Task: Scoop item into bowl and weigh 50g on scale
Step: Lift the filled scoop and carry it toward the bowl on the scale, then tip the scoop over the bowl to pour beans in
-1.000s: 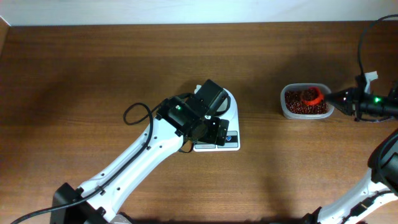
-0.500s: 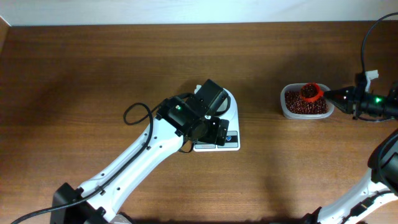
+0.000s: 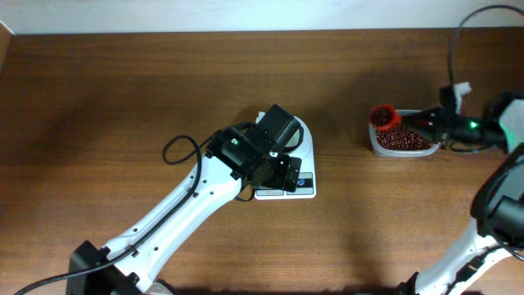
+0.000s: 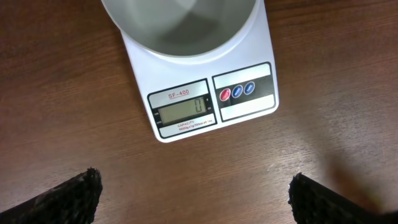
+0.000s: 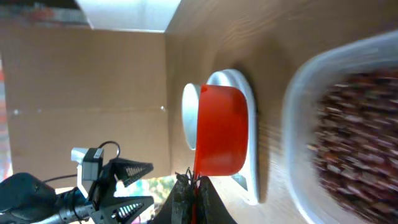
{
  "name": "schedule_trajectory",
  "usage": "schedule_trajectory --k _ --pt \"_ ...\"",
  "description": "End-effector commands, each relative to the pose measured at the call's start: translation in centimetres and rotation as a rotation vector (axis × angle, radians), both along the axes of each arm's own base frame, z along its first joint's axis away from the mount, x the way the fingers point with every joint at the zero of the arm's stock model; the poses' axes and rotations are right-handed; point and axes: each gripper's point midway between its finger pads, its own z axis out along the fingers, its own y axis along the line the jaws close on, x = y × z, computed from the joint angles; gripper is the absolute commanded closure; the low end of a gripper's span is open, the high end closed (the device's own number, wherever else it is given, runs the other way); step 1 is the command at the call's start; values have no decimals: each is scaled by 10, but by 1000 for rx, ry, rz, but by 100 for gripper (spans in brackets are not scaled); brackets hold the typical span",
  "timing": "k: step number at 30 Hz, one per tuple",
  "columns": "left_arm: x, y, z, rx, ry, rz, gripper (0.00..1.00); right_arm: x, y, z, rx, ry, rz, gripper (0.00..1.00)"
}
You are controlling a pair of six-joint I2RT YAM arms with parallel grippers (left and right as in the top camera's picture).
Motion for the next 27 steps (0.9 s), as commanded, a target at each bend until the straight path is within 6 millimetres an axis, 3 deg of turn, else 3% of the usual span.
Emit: schedule_trajectory --k 1,7,12,16,21,24,27 --pt "3 -1 2 3 -11 12 1 7 41 11 79 -47 73 96" --pt "3 -1 2 3 -11 12 1 3 138 18 115 -131 299 95" --pt "3 -1 2 3 -11 12 1 3 198 15 105 -201 433 95" --pt "3 -1 2 3 -11 12 1 7 210 13 80 -268 464 95" --pt "3 -1 2 3 -11 12 1 12 203 -15 -91 -186 447 96" --pt "3 -1 2 3 -11 12 1 14 202 1 -122 -204 447 96" --pt "3 -1 2 3 -11 12 1 14 203 17 -308 -230 462 96"
